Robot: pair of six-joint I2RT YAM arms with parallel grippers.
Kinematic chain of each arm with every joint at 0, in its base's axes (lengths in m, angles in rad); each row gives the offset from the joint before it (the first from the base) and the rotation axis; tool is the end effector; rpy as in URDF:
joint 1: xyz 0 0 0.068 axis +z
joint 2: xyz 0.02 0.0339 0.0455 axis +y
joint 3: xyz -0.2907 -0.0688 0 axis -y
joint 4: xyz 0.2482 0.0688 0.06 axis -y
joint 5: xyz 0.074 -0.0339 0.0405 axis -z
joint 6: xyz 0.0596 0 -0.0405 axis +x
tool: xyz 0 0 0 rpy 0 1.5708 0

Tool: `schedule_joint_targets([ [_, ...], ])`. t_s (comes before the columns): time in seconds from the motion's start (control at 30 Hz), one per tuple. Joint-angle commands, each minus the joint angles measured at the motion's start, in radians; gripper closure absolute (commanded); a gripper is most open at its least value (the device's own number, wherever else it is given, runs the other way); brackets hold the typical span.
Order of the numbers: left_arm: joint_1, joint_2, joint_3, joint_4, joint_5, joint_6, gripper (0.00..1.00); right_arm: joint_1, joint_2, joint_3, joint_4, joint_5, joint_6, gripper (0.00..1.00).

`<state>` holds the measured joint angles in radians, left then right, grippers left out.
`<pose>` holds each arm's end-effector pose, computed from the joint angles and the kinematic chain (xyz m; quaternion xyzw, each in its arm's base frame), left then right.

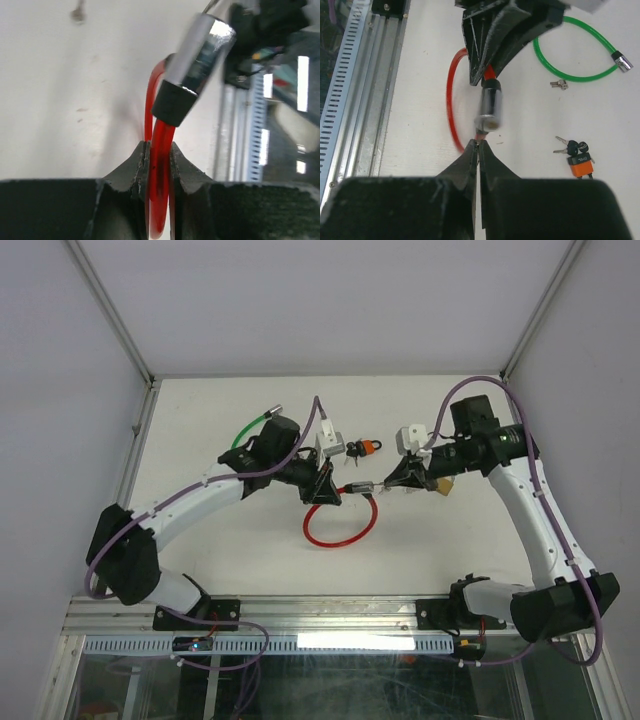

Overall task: Lock with the key
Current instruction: Lock the lock, then place the lock at the center of the board.

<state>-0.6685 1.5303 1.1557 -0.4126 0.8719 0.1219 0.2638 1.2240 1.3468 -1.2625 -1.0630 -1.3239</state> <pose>0.2389 -0.2468 0.2894 0.4714 0.7111 -0.4692 0.2279 0.1826 0.1033 0.3833 -0.6765 0.5131 0.3339 0.4094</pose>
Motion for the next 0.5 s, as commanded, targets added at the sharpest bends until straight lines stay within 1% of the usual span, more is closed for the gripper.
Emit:
schedule_joint_targets([
  [0.0,-0.042,-0.231,-0.164,0.118,-0.643,0.062,1.00,-0.067,-0.027,0.017,0.021,-0.148,0.116,1.00],
  [0.07,-0.075,-0.299,-0.249,0.193,-0.673,0.101,1.00,-0.085,-0.031,-0.016,0.031,-0.189,0.108,1.00],
  [0.13,-0.088,-0.321,-0.275,0.210,-0.667,0.101,1.00,-0.090,-0.031,-0.028,0.036,-0.198,0.107,1.00],
  [0.17,-0.086,-0.322,-0.274,0.206,-0.640,0.088,1.00,-0.090,-0.031,-0.031,0.038,-0.198,0.103,1.00],
  [0.23,-0.069,-0.325,-0.264,0.205,-0.523,0.028,1.00,-0.101,-0.034,-0.033,0.046,-0.203,0.108,1.00],
  [0.3,-0.031,-0.334,-0.260,0.221,-0.393,-0.053,1.00,-0.137,-0.042,-0.051,0.093,-0.227,0.167,1.00],
  [0.33,-0.011,-0.346,-0.266,0.236,-0.350,-0.106,1.00,-0.167,-0.053,-0.075,0.146,-0.249,0.224,1.00],
  [0.4,0.034,-0.375,-0.319,0.361,-0.273,-0.241,1.00,-0.234,-0.079,-0.147,0.266,-0.309,0.343,1.00],
  [0.47,0.068,-0.405,-0.413,0.547,-0.203,-0.401,1.00,-0.277,-0.097,-0.239,0.411,-0.357,0.490,1.00],
])
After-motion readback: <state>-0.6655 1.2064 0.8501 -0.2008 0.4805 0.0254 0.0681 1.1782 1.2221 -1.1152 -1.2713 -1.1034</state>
